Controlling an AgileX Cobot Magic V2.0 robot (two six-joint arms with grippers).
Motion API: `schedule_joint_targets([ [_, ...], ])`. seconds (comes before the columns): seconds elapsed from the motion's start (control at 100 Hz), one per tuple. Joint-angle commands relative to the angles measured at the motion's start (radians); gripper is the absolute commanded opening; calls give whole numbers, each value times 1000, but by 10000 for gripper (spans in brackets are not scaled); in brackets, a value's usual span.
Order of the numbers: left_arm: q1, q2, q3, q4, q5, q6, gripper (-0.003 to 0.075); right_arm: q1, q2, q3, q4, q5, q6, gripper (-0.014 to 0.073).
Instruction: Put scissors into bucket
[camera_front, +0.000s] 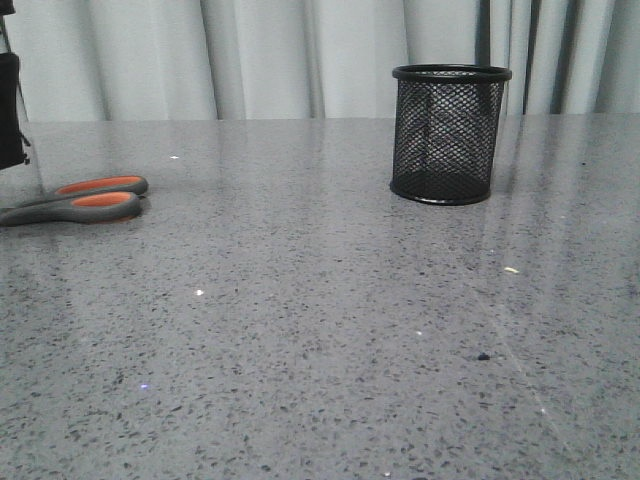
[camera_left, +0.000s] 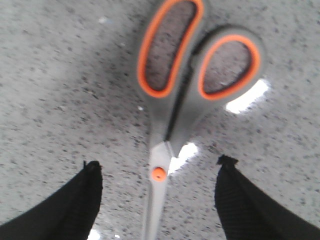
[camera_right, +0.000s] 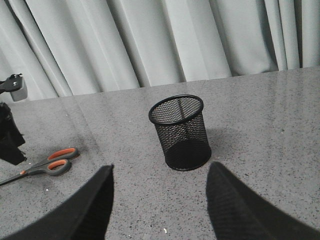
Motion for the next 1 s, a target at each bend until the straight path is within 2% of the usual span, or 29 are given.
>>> schedule_joint_targets([
  [0.0, -8, -15, -57, 9, 15, -12, 453, 2, 16, -34, 9, -65, -10, 374],
  [0.12, -8, 20, -63, 7, 30, 10, 453, 2, 16, -34, 9, -61, -10, 374],
  [0.34, -8, 44, -63, 4, 37, 256, 453, 2, 16, -34, 5, -54, -12, 374],
  [0.51, -1, 44, -63, 9, -17, 258, 453, 2, 16, -34, -8, -54, -12, 374],
  [0.73, 42, 53, -63, -8, -17, 310, 440, 2, 16, -34, -22, -54, -12, 374],
  [0.99, 83, 76, -63, -137, 16, 438, 440, 2, 16, -34, -38, -54, -12, 374],
])
